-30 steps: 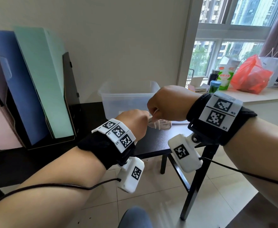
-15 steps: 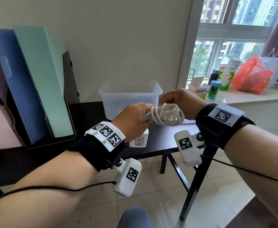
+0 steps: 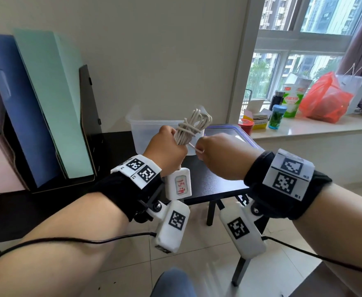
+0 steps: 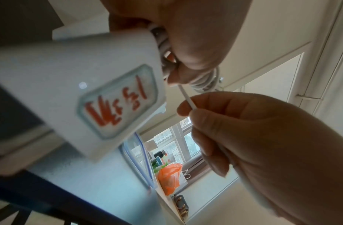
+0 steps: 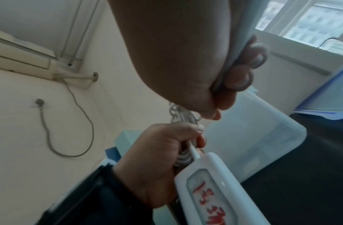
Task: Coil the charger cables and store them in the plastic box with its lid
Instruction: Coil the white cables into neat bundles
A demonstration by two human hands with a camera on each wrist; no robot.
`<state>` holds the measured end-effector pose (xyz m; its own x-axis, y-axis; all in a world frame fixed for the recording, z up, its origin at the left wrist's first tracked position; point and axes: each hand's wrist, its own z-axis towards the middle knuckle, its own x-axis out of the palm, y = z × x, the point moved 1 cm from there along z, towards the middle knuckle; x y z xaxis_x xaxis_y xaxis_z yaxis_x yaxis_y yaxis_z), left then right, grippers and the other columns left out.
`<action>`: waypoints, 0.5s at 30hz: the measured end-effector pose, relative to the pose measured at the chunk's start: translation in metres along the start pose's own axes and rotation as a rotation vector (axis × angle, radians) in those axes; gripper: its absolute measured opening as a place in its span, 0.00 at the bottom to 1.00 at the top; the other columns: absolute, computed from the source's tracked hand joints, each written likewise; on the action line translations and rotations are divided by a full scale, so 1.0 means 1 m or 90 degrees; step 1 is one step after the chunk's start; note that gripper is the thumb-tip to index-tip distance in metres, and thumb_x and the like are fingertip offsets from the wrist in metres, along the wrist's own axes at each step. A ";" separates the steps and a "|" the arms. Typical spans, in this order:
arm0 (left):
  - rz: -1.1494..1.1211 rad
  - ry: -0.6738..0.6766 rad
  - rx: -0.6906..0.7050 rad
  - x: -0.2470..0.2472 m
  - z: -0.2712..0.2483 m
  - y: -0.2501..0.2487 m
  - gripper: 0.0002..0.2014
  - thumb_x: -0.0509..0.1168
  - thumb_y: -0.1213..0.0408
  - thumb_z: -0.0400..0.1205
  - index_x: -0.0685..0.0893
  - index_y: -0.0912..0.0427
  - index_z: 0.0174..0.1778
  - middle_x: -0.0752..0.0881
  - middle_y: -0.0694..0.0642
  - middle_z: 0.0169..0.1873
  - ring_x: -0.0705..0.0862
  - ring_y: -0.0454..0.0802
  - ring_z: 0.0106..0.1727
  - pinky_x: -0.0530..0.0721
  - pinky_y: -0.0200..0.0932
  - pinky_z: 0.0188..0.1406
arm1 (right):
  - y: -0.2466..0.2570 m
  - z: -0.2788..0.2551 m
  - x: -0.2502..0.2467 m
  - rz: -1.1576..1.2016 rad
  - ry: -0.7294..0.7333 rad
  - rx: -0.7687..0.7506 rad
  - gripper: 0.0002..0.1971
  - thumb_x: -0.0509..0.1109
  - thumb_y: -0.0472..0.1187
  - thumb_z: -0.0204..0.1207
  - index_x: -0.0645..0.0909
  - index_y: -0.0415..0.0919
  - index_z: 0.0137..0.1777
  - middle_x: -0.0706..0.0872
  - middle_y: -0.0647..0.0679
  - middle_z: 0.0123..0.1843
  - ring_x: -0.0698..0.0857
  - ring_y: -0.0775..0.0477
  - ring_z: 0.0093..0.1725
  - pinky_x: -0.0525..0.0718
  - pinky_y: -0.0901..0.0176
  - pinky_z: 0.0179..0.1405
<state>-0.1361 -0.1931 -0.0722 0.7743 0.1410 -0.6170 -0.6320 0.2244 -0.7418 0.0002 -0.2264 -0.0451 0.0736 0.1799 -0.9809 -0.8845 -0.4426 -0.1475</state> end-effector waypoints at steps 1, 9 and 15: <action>0.024 0.006 -0.007 -0.001 0.001 0.001 0.15 0.61 0.62 0.77 0.72 0.60 0.59 0.82 0.55 0.45 0.82 0.50 0.40 0.76 0.43 0.32 | 0.003 -0.002 -0.001 -0.019 0.019 -0.011 0.11 0.55 0.38 0.81 0.77 0.36 0.53 0.81 0.43 0.46 0.73 0.44 0.39 0.70 0.58 0.39; 0.323 0.060 -0.004 0.004 -0.007 -0.001 0.14 0.58 0.63 0.78 0.68 0.63 0.58 0.83 0.64 0.55 0.83 0.64 0.53 0.74 0.48 0.44 | 0.026 -0.011 -0.025 -0.127 -0.006 -0.046 0.09 0.56 0.37 0.78 0.74 0.42 0.37 0.70 0.50 0.31 0.73 0.43 0.37 0.70 0.57 0.36; 0.502 0.068 0.183 0.008 -0.016 -0.005 0.23 0.54 0.68 0.80 0.61 0.68 0.71 0.84 0.66 0.56 0.84 0.66 0.55 0.75 0.51 0.46 | 0.013 0.001 -0.039 -0.070 -0.122 -0.030 0.06 0.62 0.42 0.77 0.80 0.48 0.41 0.65 0.55 0.27 0.72 0.44 0.37 0.59 0.64 0.23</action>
<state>-0.1274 -0.2081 -0.0773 0.0930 0.2712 -0.9580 -0.9414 0.3371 0.0040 -0.0148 -0.2382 -0.0089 0.0764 0.3908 -0.9173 -0.8533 -0.4503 -0.2629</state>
